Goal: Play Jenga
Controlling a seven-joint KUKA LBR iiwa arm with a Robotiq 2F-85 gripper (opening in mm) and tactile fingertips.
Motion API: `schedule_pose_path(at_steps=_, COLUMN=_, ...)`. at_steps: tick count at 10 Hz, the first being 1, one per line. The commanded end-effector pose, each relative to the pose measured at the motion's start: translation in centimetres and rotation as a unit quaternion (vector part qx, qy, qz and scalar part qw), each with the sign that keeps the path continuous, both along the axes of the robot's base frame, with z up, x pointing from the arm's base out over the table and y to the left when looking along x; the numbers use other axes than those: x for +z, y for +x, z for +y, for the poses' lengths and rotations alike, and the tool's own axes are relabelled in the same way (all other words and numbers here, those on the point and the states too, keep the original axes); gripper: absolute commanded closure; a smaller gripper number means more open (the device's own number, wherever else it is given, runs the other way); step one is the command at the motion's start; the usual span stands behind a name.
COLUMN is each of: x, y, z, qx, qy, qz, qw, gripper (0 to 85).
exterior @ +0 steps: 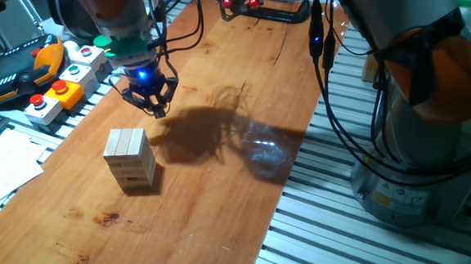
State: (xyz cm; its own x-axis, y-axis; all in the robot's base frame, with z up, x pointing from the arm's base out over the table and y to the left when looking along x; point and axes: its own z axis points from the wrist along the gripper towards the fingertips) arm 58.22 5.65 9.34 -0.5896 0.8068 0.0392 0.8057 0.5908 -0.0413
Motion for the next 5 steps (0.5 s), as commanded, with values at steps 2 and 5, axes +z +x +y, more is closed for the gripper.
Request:
schedule_pose_path(at_steps=2, x=0.0, y=0.06, z=0.04, qx=-0.019, qy=-0.008, qz=0.002, qw=1.0, gripper=84.3)
schedule_pose_path(at_steps=5, x=-0.17, y=0.02, z=0.31, qx=-0.032, qy=-0.019, qz=0.002, qw=0.999, gripper=84.3)
